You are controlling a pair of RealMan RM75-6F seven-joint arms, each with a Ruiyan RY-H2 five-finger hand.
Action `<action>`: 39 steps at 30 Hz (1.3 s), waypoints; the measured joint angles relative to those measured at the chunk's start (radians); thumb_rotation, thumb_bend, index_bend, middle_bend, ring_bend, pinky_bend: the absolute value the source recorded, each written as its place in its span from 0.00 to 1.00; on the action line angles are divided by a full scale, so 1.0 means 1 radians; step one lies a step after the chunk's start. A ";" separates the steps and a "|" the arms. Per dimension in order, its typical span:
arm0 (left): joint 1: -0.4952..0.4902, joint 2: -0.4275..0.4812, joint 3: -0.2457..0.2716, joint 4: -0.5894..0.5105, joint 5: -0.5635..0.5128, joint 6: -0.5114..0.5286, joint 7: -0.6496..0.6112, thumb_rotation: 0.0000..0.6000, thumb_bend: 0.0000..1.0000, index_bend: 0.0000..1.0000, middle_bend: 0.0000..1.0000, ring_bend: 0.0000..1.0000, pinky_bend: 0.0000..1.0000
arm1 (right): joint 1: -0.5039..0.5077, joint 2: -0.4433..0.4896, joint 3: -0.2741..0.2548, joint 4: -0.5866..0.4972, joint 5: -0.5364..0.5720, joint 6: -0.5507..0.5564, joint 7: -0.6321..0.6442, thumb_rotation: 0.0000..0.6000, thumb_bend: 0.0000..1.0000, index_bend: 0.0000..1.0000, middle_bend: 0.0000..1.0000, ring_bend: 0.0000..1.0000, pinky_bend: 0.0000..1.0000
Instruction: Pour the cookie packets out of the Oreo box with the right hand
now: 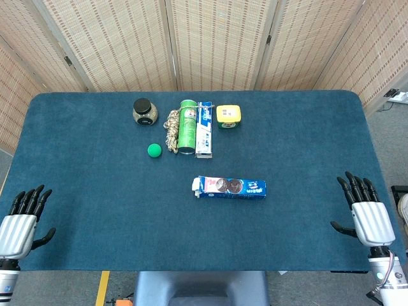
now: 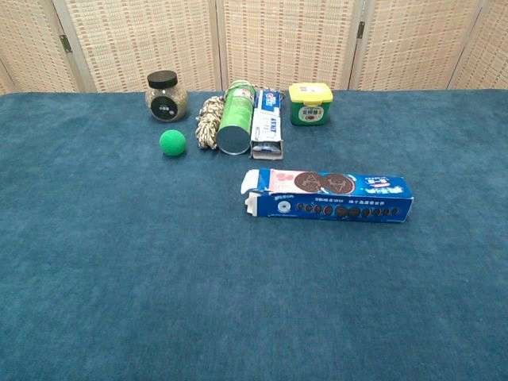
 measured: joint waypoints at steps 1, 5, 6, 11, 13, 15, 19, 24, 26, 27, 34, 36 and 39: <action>-0.001 -0.001 0.001 0.000 0.001 -0.002 0.002 1.00 0.29 0.00 0.00 0.00 0.00 | -0.002 0.001 0.000 -0.001 0.001 0.001 0.003 1.00 0.14 0.00 0.00 0.00 0.00; -0.006 -0.002 -0.002 0.000 -0.010 -0.014 0.003 1.00 0.29 0.00 0.00 0.00 0.00 | -0.002 0.006 0.000 -0.001 0.003 -0.002 0.010 1.00 0.14 0.00 0.00 0.00 0.00; -0.007 -0.002 -0.003 -0.002 -0.014 -0.017 0.002 1.00 0.29 0.00 0.00 0.00 0.00 | -0.002 0.007 0.000 -0.001 0.003 -0.003 0.012 1.00 0.14 0.00 0.00 0.00 0.00; -0.007 0.004 0.001 -0.006 -0.002 -0.013 -0.021 1.00 0.29 0.00 0.00 0.00 0.00 | 0.003 0.018 0.005 -0.004 0.015 -0.018 0.048 1.00 0.14 0.00 0.00 0.00 0.00; -0.009 0.008 0.000 -0.003 -0.005 -0.018 -0.035 1.00 0.29 0.00 0.00 0.00 0.00 | 0.013 0.021 0.006 0.000 0.013 -0.037 0.067 1.00 0.14 0.00 0.00 0.00 0.00; -0.012 0.011 -0.003 0.001 -0.017 -0.027 -0.042 1.00 0.29 0.00 0.00 0.00 0.00 | 0.028 0.023 0.006 0.008 0.010 -0.062 0.078 1.00 0.14 0.00 0.00 0.00 0.00; -0.020 0.016 -0.014 0.007 -0.039 -0.044 -0.067 1.00 0.29 0.00 0.00 0.00 0.00 | 0.088 0.033 0.013 0.014 0.021 -0.166 0.035 1.00 0.14 0.00 0.00 0.00 0.00; -0.027 0.024 -0.013 0.009 -0.033 -0.053 -0.090 1.00 0.29 0.00 0.00 0.00 0.00 | 0.197 0.030 0.037 0.018 0.040 -0.307 0.012 1.00 0.14 0.16 0.05 0.06 0.00; -0.031 0.026 -0.013 0.015 -0.033 -0.060 -0.095 1.00 0.29 0.00 0.00 0.00 0.00 | 0.235 0.014 0.044 0.033 0.035 -0.342 0.025 1.00 0.14 0.21 0.07 0.08 0.00; -0.033 0.028 -0.013 0.018 -0.035 -0.064 -0.100 1.00 0.29 0.00 0.00 0.00 0.00 | 0.258 0.001 0.047 0.045 0.031 -0.365 0.035 1.00 0.14 0.23 0.08 0.08 0.00; -0.041 0.047 -0.013 0.032 -0.031 -0.080 -0.180 1.00 0.30 0.00 0.00 0.00 0.00 | 0.352 -0.085 0.062 0.091 0.050 -0.466 0.010 1.00 0.14 0.26 0.10 0.10 0.00; -0.041 0.052 -0.013 0.037 -0.029 -0.081 -0.203 1.00 0.30 0.00 0.00 0.00 0.00 | 0.361 -0.106 0.065 0.094 0.068 -0.475 -0.014 1.00 0.14 0.27 0.10 0.10 0.00; -0.042 0.060 -0.010 0.043 -0.023 -0.082 -0.231 1.00 0.30 0.00 0.00 0.00 0.00 | 0.373 -0.142 0.072 0.104 0.109 -0.483 -0.075 1.00 0.14 0.28 0.10 0.11 0.00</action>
